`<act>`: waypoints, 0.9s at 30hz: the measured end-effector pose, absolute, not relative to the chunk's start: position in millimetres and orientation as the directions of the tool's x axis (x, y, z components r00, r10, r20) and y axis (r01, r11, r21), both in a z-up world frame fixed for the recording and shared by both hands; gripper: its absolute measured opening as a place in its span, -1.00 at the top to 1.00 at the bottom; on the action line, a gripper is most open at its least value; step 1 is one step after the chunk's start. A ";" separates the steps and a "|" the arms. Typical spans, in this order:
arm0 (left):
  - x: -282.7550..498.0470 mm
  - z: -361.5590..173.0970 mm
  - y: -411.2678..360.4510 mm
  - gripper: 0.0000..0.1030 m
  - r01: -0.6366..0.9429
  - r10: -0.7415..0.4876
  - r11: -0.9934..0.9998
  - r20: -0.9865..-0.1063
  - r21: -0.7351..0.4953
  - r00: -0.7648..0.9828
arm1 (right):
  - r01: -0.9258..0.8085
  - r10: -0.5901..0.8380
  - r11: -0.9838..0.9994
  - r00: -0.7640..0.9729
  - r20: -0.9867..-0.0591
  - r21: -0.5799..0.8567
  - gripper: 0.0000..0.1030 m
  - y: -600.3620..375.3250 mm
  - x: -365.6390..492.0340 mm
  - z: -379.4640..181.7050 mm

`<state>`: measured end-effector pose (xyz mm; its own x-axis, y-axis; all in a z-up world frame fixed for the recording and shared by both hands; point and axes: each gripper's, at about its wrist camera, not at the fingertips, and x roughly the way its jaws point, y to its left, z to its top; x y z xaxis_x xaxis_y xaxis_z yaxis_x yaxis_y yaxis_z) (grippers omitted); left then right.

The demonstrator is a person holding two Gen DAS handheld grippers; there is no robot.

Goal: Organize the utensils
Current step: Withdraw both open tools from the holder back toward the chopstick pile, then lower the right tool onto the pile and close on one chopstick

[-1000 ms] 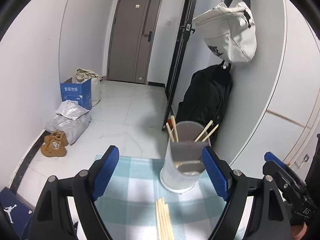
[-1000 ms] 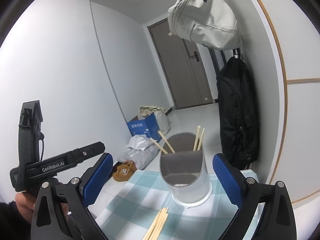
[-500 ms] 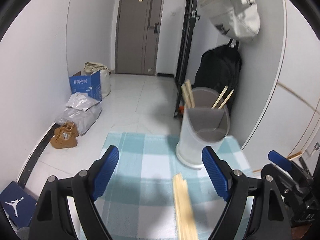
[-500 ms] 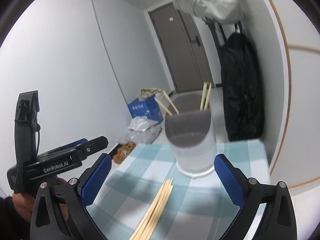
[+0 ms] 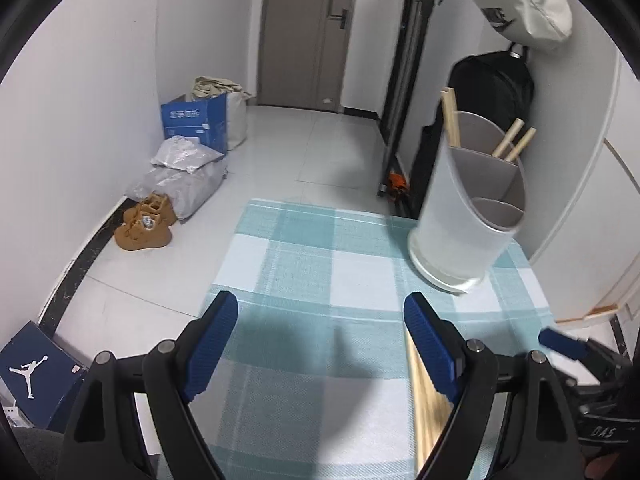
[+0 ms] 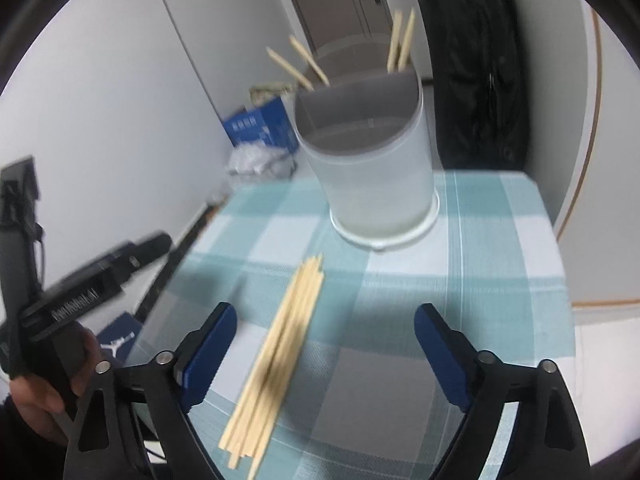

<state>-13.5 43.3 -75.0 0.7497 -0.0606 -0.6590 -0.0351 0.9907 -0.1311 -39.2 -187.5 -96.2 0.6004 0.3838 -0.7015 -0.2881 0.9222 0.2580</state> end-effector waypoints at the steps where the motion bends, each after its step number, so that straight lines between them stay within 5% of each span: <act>1: -12.3 -76.3 45.1 -0.59 -0.042 -0.059 0.990 -0.662 -0.135 0.747 | -0.286 0.380 0.923 0.578 -0.722 0.256 -0.57 -185.4 -35.9 -101.2; 9: 0.8 -84.0 66.2 -0.59 -0.098 -0.076 0.974 -0.708 -0.202 0.702 | -0.264 0.307 0.943 0.458 -0.834 0.202 0.04 -161.8 -8.7 -130.7; 14: 4.3 -84.4 83.9 -0.59 -0.150 -0.089 0.953 -0.716 -0.264 0.692 | -0.280 0.294 0.943 0.450 -0.843 0.179 0.08 -148.4 -0.7 -132.3; 21: 6.1 -84.1 90.8 -0.59 -0.173 -0.084 0.947 -0.728 -0.271 0.681 | -0.304 0.222 0.948 0.437 -0.871 0.088 0.51 -130.1 9.8 -136.1; 27: 8.6 -83.9 99.2 -0.59 -0.196 -0.103 0.929 -0.729 -0.314 0.677 | -0.275 0.178 0.960 0.428 -0.886 0.059 0.55 -128.9 14.4 -135.5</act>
